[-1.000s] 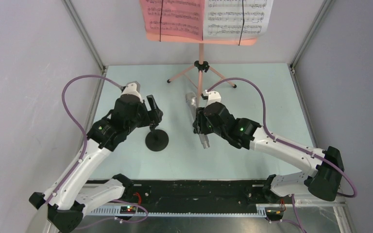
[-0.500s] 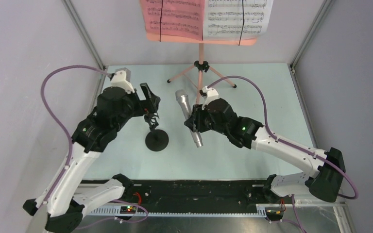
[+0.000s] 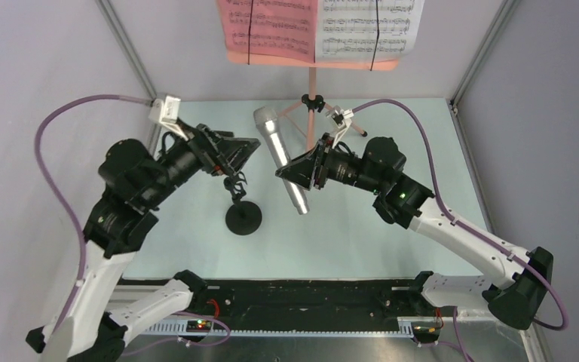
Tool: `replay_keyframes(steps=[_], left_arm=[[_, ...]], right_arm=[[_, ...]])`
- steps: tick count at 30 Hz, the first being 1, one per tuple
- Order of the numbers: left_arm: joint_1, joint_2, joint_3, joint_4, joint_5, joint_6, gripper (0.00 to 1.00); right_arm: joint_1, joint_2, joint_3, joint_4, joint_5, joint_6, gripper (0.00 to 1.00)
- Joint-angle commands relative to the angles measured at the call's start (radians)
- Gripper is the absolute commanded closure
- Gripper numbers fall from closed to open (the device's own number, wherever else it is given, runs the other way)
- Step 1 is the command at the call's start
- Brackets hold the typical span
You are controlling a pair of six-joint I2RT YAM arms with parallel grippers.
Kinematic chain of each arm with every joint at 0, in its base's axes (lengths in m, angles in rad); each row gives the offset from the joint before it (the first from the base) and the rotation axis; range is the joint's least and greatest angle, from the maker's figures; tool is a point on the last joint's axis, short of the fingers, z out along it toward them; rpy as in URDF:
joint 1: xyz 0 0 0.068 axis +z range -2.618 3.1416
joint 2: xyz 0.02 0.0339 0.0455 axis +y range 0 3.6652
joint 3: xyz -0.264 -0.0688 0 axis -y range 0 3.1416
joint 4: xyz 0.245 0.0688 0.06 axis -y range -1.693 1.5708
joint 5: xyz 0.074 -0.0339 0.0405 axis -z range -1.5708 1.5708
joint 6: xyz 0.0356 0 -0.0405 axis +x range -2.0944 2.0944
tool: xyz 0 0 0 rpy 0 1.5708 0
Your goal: Set up the instrument practice props
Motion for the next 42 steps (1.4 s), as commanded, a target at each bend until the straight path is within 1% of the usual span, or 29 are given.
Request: replay_keyframes(steps=[1, 4, 6, 9, 10, 11, 12, 13, 14, 16, 17, 18, 19, 20, 22, 23, 25, 27, 28, 29, 30, 33, 34, 36, 37, 39, 40, 41, 42], left_arm=[[-0.007, 0.053, -0.043, 0.224, 0.145, -0.029, 0.0], [-0.008, 0.097, -0.032, 0.298, 0.205, -0.035, 0.0], [-0.008, 0.147, -0.012, 0.306, 0.226, -0.039, 0.0], [-0.009, 0.178, 0.011, 0.313, 0.255, -0.039, 0.0], [-0.01, 0.188, 0.014, 0.315, 0.258, -0.04, 0.02], [-0.01, 0.191, 0.017, 0.316, 0.258, -0.04, 0.04], [-0.01, 0.196, 0.017, 0.316, 0.26, -0.039, 0.12], [-0.01, 0.198, 0.017, 0.316, 0.262, -0.034, 0.16], [-0.009, 0.195, 0.017, 0.316, 0.261, -0.031, 0.25], [-0.01, 0.185, 0.008, 0.316, 0.247, -0.022, 0.33], [-0.01, 0.18, 0.005, 0.316, 0.239, -0.015, 0.34], [-0.01, 0.169, -0.002, 0.316, 0.234, -0.013, 0.32], [-0.009, 0.165, -0.004, 0.315, 0.228, -0.007, 0.27], [-0.009, 0.157, -0.01, 0.315, 0.228, -0.003, 0.14], [-0.01, 0.147, -0.018, 0.315, 0.227, 0.007, 0.07], [-0.009, 0.144, -0.021, 0.314, 0.223, 0.012, 0.06], [-0.008, 0.138, -0.028, 0.314, 0.224, 0.021, 0.09], [-0.008, 0.134, -0.03, 0.314, 0.226, 0.024, 0.18], [-0.008, 0.133, -0.029, 0.314, 0.229, 0.024, 0.26], [-0.008, 0.136, -0.026, 0.314, 0.23, 0.023, 0.3], [-0.008, 0.144, -0.016, 0.314, 0.244, 0.021, 0.36], [-0.008, 0.174, 0.008, 0.315, 0.286, 0.019, 0.48], [-0.008, 0.179, 0.015, 0.315, 0.302, 0.022, 0.49], [-0.007, 0.185, 0.017, 0.315, 0.323, 0.033, 0.4], [-0.008, 0.184, 0.015, 0.315, 0.328, 0.039, 0.31], [-0.007, 0.174, 0.004, 0.315, 0.334, 0.058, 0.28], [-0.007, 0.171, -0.004, 0.315, 0.329, 0.068, 0.29], [-0.007, 0.164, -0.01, 0.314, 0.326, 0.072, 0.33], [-0.008, 0.162, -0.011, 0.314, 0.327, 0.081, 0.36]], right_arm=[[-0.01, -0.01, 0.039, 0.158, -0.222, 0.034, 0.83], [-0.012, -0.001, 0.04, 0.193, -0.272, 0.061, 0.82], [-0.012, 0.004, 0.042, 0.207, -0.289, 0.066, 0.82], [-0.014, 0.012, 0.053, 0.18, -0.297, 0.049, 0.82], [-0.015, 0.014, 0.054, 0.175, -0.296, 0.038, 0.82], [-0.017, 0.015, 0.054, 0.165, -0.288, 0.034, 0.82], [-0.018, 0.018, 0.054, 0.162, -0.284, 0.027, 0.82], [-0.019, 0.02, 0.054, 0.158, -0.278, 0.025, 0.82], [-0.021, 0.023, 0.054, 0.158, -0.276, 0.022, 0.82], [-0.023, 0.027, 0.055, 0.155, -0.26, 0.016, 0.82], [-0.028, 0.032, 0.056, 0.154, -0.256, 0.016, 0.82], [-0.033, 0.035, 0.055, 0.154, -0.256, 0.015, 0.82], [-0.033, 0.039, 0.055, 0.152, -0.254, 0.013, 0.82], [-0.036, 0.041, 0.055, 0.152, -0.254, 0.01, 0.82], [-0.036, 0.044, 0.055, 0.151, -0.25, 0.005, 0.82], [-0.036, 0.046, 0.055, 0.152, -0.248, 0.001, 0.82], [-0.039, 0.048, 0.055, 0.153, -0.239, -0.003, 0.82], [-0.043, 0.052, 0.055, 0.159, -0.235, -0.004, 0.82], [-0.045, 0.053, 0.054, 0.163, -0.23, -0.005, 0.82], [-0.047, 0.054, 0.054, 0.164, -0.228, -0.005, 0.82], [-0.048, 0.055, 0.055, 0.167, -0.225, -0.006, 0.81], [-0.054, 0.063, 0.056, 0.17, -0.221, -0.01, 0.8], [-0.055, 0.064, 0.056, 0.171, -0.219, -0.009, 0.8], [-0.057, 0.066, 0.056, 0.173, -0.208, -0.009, 0.79], [-0.056, 0.068, 0.056, 0.176, -0.206, -0.009, 0.79], [-0.056, 0.073, 0.056, 0.184, -0.202, -0.003, 0.79], [-0.055, 0.075, 0.056, 0.19, -0.198, -0.001, 0.79], [-0.056, 0.076, 0.056, 0.193, -0.198, 0.0, 0.79], [-0.055, 0.079, 0.056, 0.197, -0.195, 0.002, 0.79]])
